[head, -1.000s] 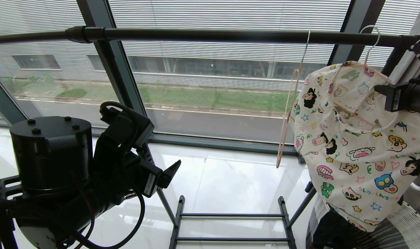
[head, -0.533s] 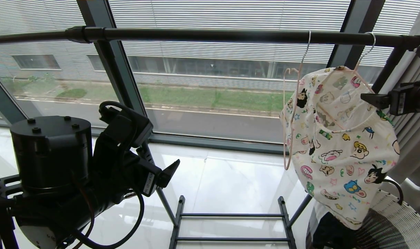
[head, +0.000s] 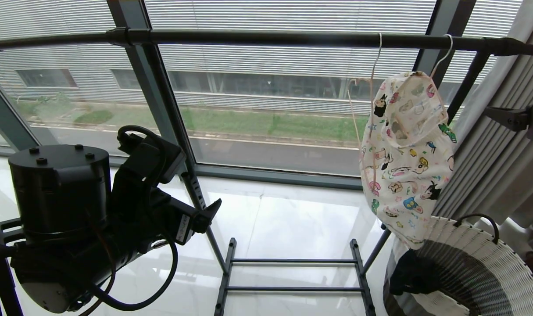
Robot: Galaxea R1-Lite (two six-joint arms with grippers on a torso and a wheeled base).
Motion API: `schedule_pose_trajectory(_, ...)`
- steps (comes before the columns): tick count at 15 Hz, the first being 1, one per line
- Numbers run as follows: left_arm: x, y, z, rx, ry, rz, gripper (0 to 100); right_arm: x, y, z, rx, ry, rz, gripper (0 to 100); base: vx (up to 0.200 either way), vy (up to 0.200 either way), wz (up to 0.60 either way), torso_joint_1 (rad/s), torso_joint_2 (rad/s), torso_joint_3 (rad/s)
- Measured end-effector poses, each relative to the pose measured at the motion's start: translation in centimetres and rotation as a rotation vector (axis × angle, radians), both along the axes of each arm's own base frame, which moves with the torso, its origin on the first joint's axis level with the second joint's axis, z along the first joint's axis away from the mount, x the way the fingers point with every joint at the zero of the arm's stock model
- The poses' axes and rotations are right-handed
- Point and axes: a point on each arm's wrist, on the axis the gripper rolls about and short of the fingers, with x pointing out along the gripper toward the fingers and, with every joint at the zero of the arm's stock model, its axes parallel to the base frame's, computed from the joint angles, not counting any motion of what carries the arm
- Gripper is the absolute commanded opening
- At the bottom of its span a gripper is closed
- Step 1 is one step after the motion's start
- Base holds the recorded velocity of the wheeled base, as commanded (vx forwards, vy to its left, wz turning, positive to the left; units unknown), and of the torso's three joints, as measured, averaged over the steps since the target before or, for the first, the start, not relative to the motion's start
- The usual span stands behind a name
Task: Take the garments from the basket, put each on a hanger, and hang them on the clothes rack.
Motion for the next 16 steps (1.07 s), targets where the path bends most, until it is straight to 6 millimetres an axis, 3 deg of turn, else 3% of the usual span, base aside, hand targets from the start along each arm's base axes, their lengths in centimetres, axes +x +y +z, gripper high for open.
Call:
schedule_pose_trajectory(4,0.0,0.2,0.1,-0.002,-0.003,0.007,100,-0.5,-0.4,-0.7,-0.027,0.018,-0.058,100,-0.200,0.000,0.00,-0.005,0.00,0.004)
schedule_pose_trajectory(9,-0.3,1.6,0.0,-0.052,0.004,0.069,100,-1.3,-1.2,-3.2,-0.071,0.084,-0.176,100,0.000,0.000,0.00,-0.010,0.04,0.017)
schedule_pose_trajectory(16,-1.3,5.6,-0.1,-0.074,-0.034,0.227,100,-3.3,-1.2,-5.9,-0.080,0.144,-0.177,100,0.000,0.000,0.00,-0.187,0.45,0.254)
